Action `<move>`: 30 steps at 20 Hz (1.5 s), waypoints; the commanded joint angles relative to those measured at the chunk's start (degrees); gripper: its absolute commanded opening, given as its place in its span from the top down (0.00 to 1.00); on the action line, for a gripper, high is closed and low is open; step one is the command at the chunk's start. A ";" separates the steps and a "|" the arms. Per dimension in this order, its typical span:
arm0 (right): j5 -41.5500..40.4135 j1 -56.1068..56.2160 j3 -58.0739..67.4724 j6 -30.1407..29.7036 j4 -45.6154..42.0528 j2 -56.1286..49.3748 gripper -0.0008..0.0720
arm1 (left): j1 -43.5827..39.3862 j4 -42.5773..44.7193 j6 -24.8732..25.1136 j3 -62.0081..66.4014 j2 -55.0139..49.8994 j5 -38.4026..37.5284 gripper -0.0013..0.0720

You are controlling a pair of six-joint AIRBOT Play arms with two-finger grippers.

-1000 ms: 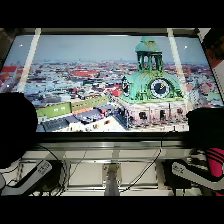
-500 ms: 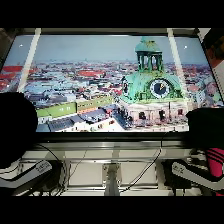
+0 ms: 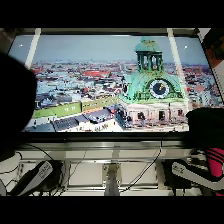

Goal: Fold the clothes and pants, and hang the long-sleeved shirts on hangers.

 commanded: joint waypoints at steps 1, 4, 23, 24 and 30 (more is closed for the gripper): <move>-0.13 -0.02 0.07 0.44 0.46 0.04 0.96 | -15.47 -12.46 3.61 16.65 0.61 3.10 0.98; -1.55 -0.02 0.07 0.44 1.25 0.04 0.96 | -29.53 -9.94 2.91 32.02 -3.17 8.76 0.98; -9.99 -0.04 0.07 6.27 -19.34 0.02 0.46 | -53.90 -1.03 1.90 38.45 -31.04 -4.74 0.16; -9.99 -0.04 0.07 6.29 -21.03 0.00 0.46 | -53.09 -0.74 1.90 38.45 -31.58 -4.87 0.16; -7.93 -0.04 -5.75 6.27 -27.87 -0.35 0.71 | -46.71 10.75 1.86 38.45 -31.61 -13.29 0.97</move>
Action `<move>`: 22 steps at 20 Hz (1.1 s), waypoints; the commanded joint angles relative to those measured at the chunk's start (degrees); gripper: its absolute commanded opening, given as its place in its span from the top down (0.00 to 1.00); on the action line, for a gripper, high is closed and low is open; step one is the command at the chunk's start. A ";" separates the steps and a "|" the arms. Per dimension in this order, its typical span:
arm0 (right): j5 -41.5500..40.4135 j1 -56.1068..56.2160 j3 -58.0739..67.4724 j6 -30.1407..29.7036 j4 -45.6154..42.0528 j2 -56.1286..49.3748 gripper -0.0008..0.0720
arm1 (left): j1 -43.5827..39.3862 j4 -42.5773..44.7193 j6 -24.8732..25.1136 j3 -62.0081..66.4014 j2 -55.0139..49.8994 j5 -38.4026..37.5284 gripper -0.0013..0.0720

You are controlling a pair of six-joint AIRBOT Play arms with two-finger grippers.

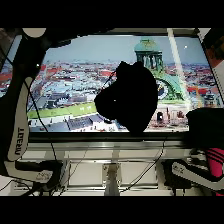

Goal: Fold the clothes and pants, and hang the long-sleeved shirts on hangers.

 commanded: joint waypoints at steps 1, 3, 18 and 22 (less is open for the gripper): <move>3.13 -0.02 -3.32 0.24 -7.06 -0.68 0.90 | 3.63 6.84 -0.04 -0.04 -0.44 -7.28 0.97; 5.11 -0.04 -4.00 1.60 -10.51 -2.03 0.96 | 5.38 11.65 -0.04 -0.04 -0.48 -8.79 0.97; 11.69 -5.09 -29.33 14.56 -17.44 -25.70 0.96 | 6.38 35.19 -7.10 -24.94 -0.52 -21.90 0.98; 8.50 -4.09 -36.81 13.42 -18.27 -28.81 0.58 | 6.43 35.19 -12.57 -30.40 -0.52 -11.04 0.98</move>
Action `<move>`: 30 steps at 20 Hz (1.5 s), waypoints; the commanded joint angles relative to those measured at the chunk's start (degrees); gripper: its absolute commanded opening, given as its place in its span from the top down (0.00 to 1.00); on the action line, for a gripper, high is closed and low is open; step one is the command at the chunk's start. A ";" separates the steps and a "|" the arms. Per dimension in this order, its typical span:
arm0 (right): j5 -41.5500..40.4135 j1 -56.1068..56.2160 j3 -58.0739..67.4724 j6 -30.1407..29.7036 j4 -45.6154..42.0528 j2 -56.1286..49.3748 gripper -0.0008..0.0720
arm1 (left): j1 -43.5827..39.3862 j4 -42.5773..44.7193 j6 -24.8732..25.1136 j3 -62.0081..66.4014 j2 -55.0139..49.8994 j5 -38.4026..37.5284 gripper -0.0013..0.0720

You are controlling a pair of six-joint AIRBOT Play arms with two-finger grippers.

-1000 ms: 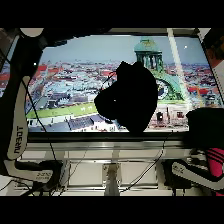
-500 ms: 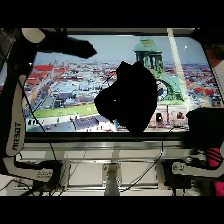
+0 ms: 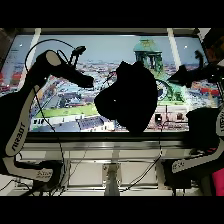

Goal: Fold the clothes and pants, and hang the long-sleeved shirts on hangers.

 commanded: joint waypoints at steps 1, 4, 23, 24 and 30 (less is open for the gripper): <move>-3.13 0.48 -6.32 0.07 -1.29 -2.95 0.51 | 0.07 0.31 -4.09 -4.98 -0.04 9.27 0.98; -7.02 1.05 -6.62 0.09 -4.13 -4.31 0.51 | 0.42 0.26 -4.33 -6.38 -1.20 10.27 0.98; -10.01 6.40 -6.58 0.13 -0.52 -7.21 0.51 | 0.61 -7.82 -11.39 -6.64 -12.72 8.41 0.41; -9.81 6.40 -6.58 0.15 -0.50 -7.21 0.51 | 0.61 -7.96 -11.39 -6.64 -13.38 6.73 0.41; -7.41 6.40 -6.58 0.15 -0.24 -7.21 0.54 | 0.66 -7.93 -11.37 -6.64 -14.14 4.55 0.52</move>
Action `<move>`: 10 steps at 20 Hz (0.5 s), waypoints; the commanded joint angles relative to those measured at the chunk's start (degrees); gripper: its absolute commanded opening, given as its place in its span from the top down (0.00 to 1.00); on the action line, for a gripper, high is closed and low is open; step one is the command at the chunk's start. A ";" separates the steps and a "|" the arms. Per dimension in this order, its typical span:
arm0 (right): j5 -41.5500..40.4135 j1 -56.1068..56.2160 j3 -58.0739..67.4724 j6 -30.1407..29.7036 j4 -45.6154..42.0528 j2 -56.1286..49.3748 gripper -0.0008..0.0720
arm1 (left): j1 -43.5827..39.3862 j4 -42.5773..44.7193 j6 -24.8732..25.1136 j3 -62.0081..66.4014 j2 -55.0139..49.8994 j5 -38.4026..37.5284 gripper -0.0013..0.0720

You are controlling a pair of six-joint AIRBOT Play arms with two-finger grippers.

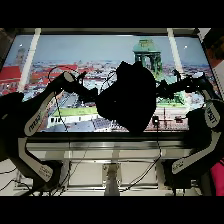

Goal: Fold the clothes and pants, and hang the long-sleeved shirts on hangers.

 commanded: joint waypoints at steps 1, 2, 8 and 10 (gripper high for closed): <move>1.11 0.11 0.00 0.02 0.24 0.00 0.60 | 0.00 -0.02 0.02 -0.02 -0.37 -1.09 0.64; 1.27 0.11 0.00 0.02 0.44 0.00 0.74 | 0.00 -0.02 0.02 -0.02 -0.37 -1.11 0.85; 2.93 0.11 2.14 0.00 3.67 0.39 0.97 | 0.15 -0.79 2.47 0.09 5.33 0.17 0.98; 2.71 0.11 5.09 0.04 4.81 1.60 0.97 | 0.37 -0.79 3.63 0.09 11.17 3.56 0.98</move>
